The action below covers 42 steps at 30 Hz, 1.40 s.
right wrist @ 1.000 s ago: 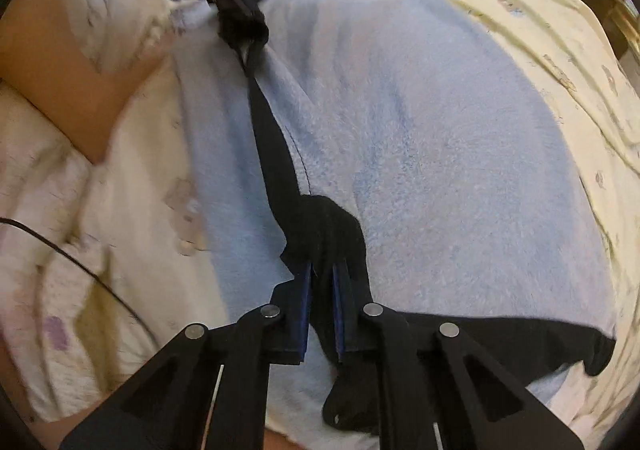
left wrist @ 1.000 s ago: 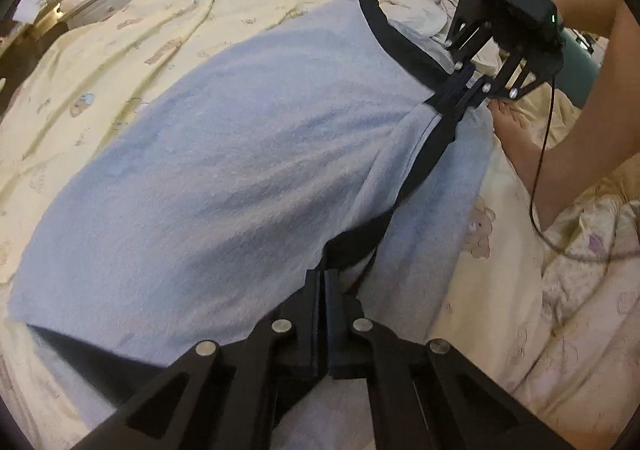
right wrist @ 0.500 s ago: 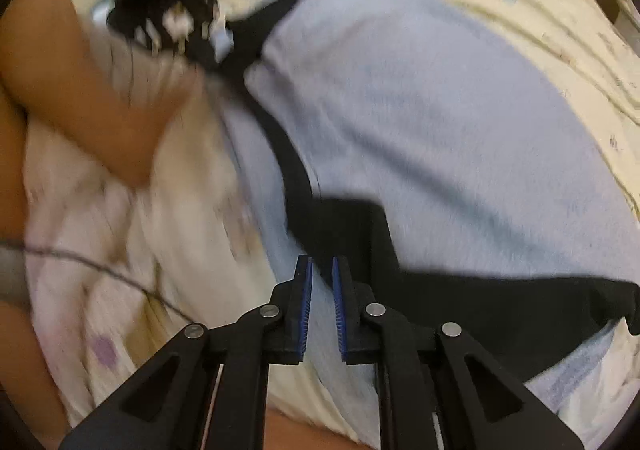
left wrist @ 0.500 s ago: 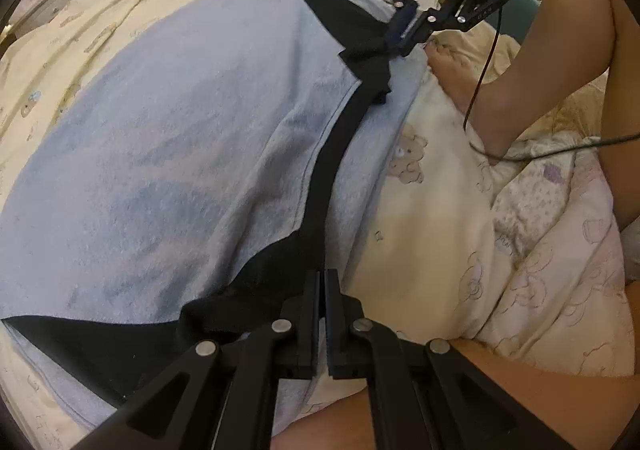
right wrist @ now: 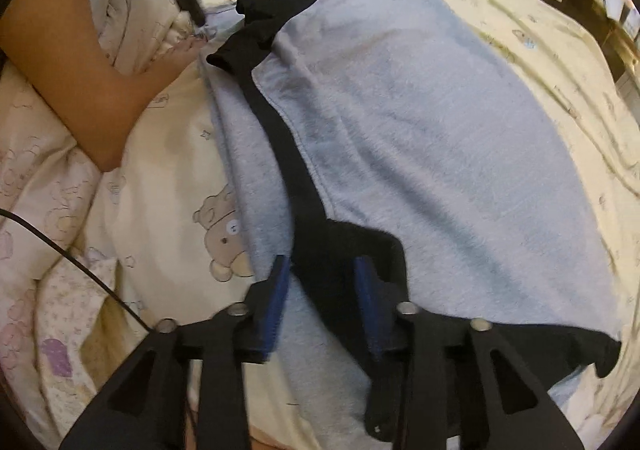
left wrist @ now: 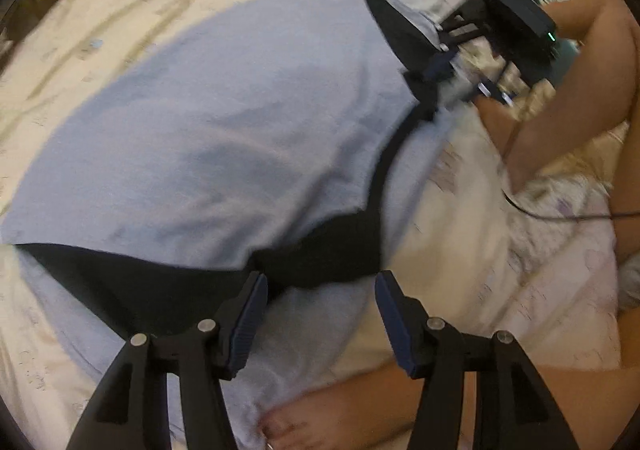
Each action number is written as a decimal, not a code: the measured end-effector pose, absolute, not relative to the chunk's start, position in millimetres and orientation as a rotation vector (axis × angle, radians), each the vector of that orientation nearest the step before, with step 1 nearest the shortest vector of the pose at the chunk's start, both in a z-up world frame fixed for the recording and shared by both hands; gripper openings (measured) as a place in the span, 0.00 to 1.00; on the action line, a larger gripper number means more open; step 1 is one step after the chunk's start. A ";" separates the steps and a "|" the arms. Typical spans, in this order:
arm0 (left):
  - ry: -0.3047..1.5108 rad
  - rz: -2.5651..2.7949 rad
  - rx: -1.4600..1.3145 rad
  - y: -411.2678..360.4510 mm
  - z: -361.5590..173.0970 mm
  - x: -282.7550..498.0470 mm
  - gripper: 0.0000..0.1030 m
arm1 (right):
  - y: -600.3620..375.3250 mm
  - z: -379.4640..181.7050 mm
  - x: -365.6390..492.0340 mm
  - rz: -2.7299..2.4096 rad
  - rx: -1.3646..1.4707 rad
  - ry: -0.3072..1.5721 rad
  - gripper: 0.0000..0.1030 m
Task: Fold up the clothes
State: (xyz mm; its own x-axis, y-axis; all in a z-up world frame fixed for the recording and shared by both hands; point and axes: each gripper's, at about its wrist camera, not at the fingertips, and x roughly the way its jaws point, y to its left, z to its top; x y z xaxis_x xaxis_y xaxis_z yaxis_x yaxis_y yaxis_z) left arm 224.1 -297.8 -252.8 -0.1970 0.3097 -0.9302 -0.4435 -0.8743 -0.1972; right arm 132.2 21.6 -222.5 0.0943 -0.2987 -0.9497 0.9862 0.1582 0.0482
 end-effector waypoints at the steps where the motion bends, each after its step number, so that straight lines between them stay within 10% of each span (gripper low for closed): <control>1: 0.161 2.115 -1.594 -294.3 -255.4 220.0 0.55 | 19.2 -224.1 133.8 -1.179 0.906 0.998 0.60; 6: 0.321 2.097 -1.578 -267.8 -276.8 208.3 0.55 | 11.2 -234.1 134.4 -1.191 0.861 1.080 0.59; 8: 0.339 2.067 -1.602 -265.2 -287.7 206.5 0.53 | 9.7 -236.6 128.7 -1.226 0.828 1.108 0.37; 10: 0.320 2.021 -1.609 -264.8 -292.3 208.1 0.11 | 12.4 -233.5 115.7 -1.254 0.867 1.081 0.14; 13: 0.317 2.015 -1.592 -267.8 -285.2 215.3 0.03 | 21.2 -221.1 103.2 -1.234 0.917 1.008 0.06; 23: 0.191 1.947 -1.695 -287.2 -291.8 236.0 0.02 | 49.7 -213.5 145.2 -0.911 1.015 0.949 0.06; 27: -0.028 1.993 -1.768 -305.2 -294.4 228.5 0.29 | 56.1 -225.2 153.9 -0.876 1.025 0.971 0.08; 33: -0.255 2.213 -1.657 -319.3 -268.7 211.3 0.37 | 50.2 -186.7 96.5 -1.236 0.971 0.871 0.09; 42: 0.071 2.207 -1.804 -260.3 -314.4 154.1 0.38 | 13.0 -241.4 29.1 -1.319 1.157 1.039 0.09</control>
